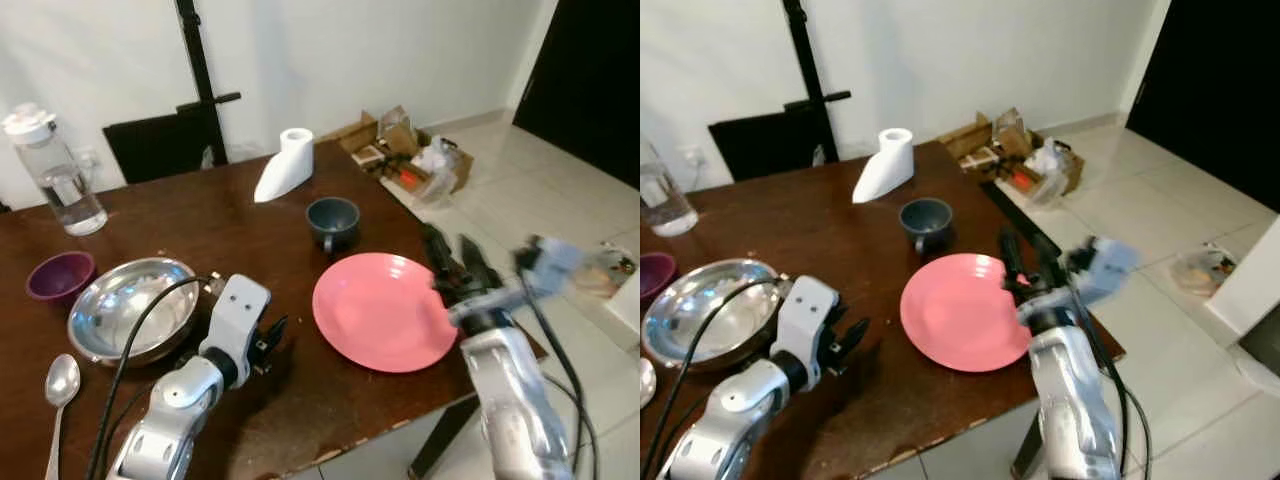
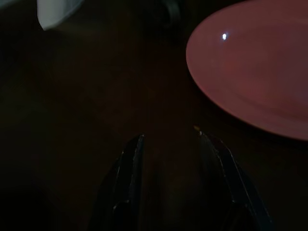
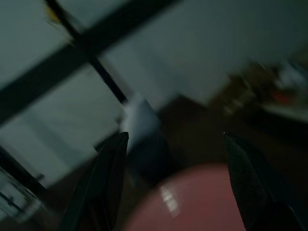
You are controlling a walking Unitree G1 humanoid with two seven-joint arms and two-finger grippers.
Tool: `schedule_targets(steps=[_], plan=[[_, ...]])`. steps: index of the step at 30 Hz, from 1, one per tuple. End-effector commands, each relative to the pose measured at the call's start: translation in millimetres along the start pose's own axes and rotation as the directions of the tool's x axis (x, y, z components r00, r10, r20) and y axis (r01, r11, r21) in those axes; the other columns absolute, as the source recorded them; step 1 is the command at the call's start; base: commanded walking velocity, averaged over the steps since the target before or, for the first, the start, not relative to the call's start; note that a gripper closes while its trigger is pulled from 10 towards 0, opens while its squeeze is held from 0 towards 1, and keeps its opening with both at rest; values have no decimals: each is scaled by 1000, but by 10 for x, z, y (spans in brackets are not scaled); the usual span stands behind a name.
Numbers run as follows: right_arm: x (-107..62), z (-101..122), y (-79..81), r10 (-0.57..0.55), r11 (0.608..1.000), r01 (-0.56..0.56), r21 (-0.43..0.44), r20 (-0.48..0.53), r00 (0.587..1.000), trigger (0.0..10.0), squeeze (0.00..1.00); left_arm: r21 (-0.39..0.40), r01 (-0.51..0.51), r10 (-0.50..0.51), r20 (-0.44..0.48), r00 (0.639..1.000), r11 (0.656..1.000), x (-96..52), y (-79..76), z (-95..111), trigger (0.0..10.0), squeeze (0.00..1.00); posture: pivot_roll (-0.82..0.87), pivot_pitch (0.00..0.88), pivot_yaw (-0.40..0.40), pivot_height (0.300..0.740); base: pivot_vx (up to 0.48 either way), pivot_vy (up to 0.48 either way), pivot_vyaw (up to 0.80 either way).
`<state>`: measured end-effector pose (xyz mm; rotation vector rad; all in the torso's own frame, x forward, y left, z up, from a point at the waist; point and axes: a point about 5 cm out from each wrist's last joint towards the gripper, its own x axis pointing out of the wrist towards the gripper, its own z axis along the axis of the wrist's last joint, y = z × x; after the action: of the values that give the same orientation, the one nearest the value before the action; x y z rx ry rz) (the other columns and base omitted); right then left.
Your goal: Setting the table
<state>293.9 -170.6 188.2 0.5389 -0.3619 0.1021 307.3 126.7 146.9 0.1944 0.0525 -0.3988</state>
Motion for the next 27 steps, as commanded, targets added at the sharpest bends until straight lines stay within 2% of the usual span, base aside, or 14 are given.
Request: schedule_targets(steps=[1,5,10,19,27], plan=[[-18,32,9,-8,1000,8,-3,3,1000,10000,0,-8,-21,21,-49,999,1000,-11,18,-93,10000,0,30,107,131,740,0,0,0],[-58,178,-88,-53,998,53,33,3,999,10000,0,-41,-77,75,-51,996,996,28,68,-88,10000,0,28,105,128,740,0,0,0],[-40,246,-80,-45,999,45,-18,9,999,10000,0,-57,-129,128,-34,991,990,58,119,-44,10000,0,23,105,128,740,0,0,0],[-11,178,8,-9,995,8,-96,-9,1000,10000,0,-90,-124,129,53,990,988,72,103,173,10000,0,26,110,125,740,0,0,0],[-14,125,22,-2,993,-4,-116,-51,999,10000,0,-121,-120,130,83,988,985,70,88,228,10000,0,29,113,118,740,0,0,0]])
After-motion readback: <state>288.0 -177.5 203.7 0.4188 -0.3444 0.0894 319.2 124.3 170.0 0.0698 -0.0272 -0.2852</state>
